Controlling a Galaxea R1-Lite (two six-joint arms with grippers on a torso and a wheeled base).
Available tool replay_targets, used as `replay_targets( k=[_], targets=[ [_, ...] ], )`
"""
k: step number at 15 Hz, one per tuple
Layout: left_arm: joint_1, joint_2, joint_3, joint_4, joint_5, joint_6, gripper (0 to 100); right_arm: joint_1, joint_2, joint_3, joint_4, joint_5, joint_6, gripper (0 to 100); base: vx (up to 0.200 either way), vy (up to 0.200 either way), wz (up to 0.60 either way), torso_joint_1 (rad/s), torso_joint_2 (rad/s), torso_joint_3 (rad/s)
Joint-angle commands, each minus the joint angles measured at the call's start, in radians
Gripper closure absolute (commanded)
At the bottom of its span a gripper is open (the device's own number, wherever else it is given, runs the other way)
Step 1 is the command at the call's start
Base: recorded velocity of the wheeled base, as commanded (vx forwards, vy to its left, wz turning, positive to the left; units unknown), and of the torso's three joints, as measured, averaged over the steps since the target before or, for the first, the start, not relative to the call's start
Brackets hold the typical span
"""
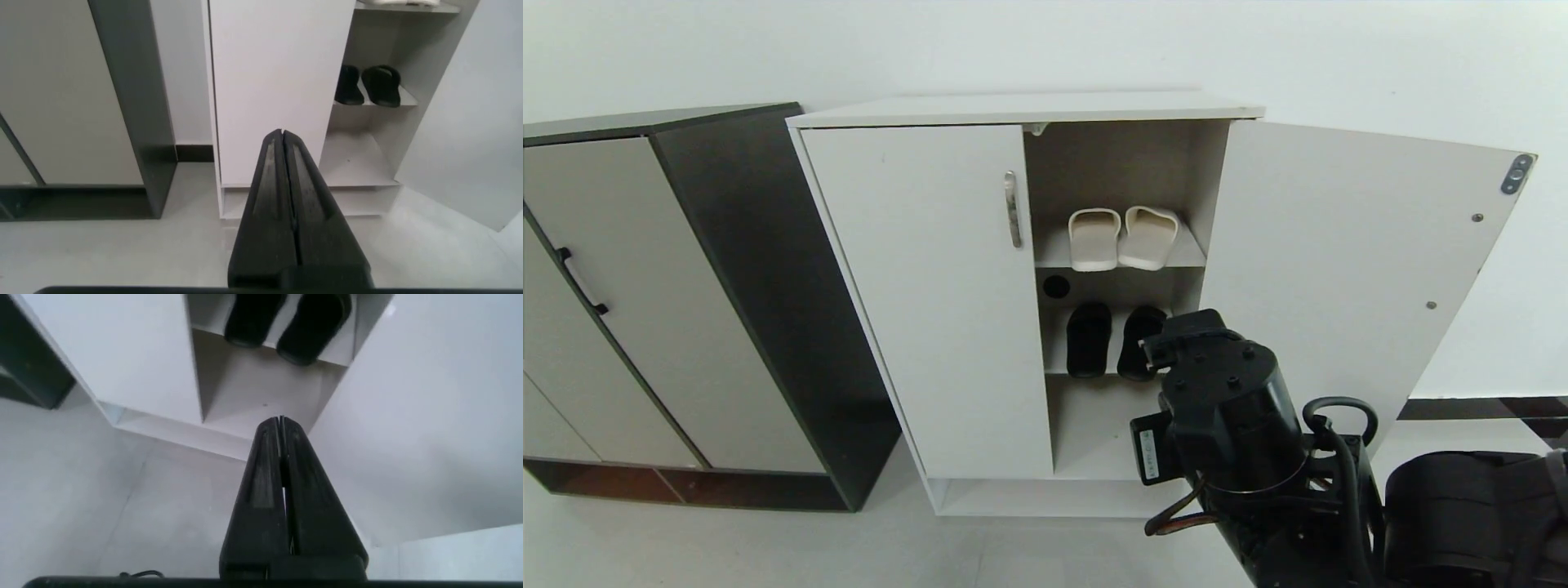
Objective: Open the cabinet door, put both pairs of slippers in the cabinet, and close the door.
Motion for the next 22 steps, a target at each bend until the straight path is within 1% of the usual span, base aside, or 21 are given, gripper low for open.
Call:
replay_targets(
  k=[1,11,14,17,22],
  targets=[
    [0.000,0.001,0.000,-0.001,0.000,-0.001,100,0.001,0.002,0.002,0.000,0.000,0.001,100,0.000,0.000,0.00,0.000,0.00,0.000],
    [0.000,0.001,0.000,-0.001,0.000,-0.001,100,0.000,0.010,0.008,0.000,0.000,-0.001,100,0.000,0.000,0.00,0.000,-0.01,-0.009],
    [0.000,0.001,0.000,-0.001,0.000,-0.001,100,-0.003,0.008,0.007,0.000,0.000,-0.001,100,0.000,0.000,0.00,0.020,-0.20,-0.312],
    [0.000,0.001,0.000,-0.001,0.000,-0.001,100,-0.006,0.008,0.007,0.000,0.001,-0.002,100,0.000,0.000,0.00,0.043,-0.51,-0.360],
    [0.000,0.001,0.000,-0.001,0.000,-0.001,100,-0.006,0.008,0.007,0.000,0.001,-0.002,100,0.000,0.000,0.00,0.114,-0.47,-0.346]
  ],
)
